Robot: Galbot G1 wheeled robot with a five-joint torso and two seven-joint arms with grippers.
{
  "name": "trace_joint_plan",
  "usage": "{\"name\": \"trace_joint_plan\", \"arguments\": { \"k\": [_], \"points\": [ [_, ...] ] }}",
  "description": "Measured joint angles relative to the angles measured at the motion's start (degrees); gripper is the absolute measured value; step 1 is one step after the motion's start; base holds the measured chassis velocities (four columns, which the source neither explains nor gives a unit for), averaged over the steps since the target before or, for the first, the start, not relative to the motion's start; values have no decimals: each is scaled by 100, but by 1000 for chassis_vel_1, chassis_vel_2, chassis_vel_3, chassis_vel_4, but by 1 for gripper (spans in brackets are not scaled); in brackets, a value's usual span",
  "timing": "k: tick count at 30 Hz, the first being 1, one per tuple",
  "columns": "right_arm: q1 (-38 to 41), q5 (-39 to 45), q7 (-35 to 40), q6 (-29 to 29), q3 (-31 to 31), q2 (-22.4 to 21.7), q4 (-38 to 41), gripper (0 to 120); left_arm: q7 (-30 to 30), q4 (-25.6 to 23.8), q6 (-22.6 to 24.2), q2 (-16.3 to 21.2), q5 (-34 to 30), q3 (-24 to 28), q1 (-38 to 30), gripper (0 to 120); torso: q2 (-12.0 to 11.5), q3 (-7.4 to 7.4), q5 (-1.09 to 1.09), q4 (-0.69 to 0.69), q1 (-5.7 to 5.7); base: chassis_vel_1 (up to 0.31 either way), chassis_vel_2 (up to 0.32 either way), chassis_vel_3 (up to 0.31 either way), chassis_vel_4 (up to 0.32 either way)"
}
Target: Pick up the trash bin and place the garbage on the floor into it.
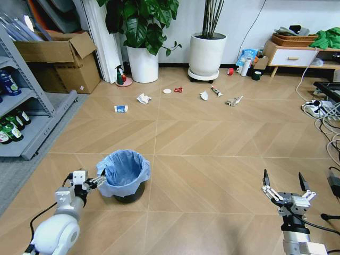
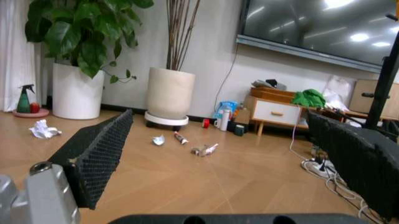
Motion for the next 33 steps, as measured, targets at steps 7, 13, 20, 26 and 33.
{"name": "trace_joint_plan", "arguments": {
  "k": [7, 13, 20, 26, 33],
  "points": [
    [-168, -65, 0, 0, 104, 130, 134, 100, 138, 1051, 132, 118, -350, 554, -1076, 100, 0, 0, 0, -1, 0, 0, 0, 0, 0],
    [-220, -76, 0, -15, 142, 171, 198, 100, 142, 1418, 416, 160, -594, 791, -1403, 98, 0, 0, 0, -1, 0, 0, 0, 0, 0],
    [-213, -67, 6, -64, 157, 164, 264, 100, 135, 1859, 644, 148, -609, 959, -1673, 84, 0, 0, 1, 0, 0, 0, 0, 0, 0],
    [-229, -53, 11, -100, 157, 148, 323, 100, 250, 2057, 697, 130, -638, 1090, -1855, 61, 0, -1, 1, 0, 0, 0, 0, 0, 0],
    [-227, -46, 16, -101, 159, 134, 295, 100, 289, 1993, 793, 149, -746, 1100, -1823, 34, 0, -1, 2, 0, 0, 0, 0, 0, 0]
  ]
}}
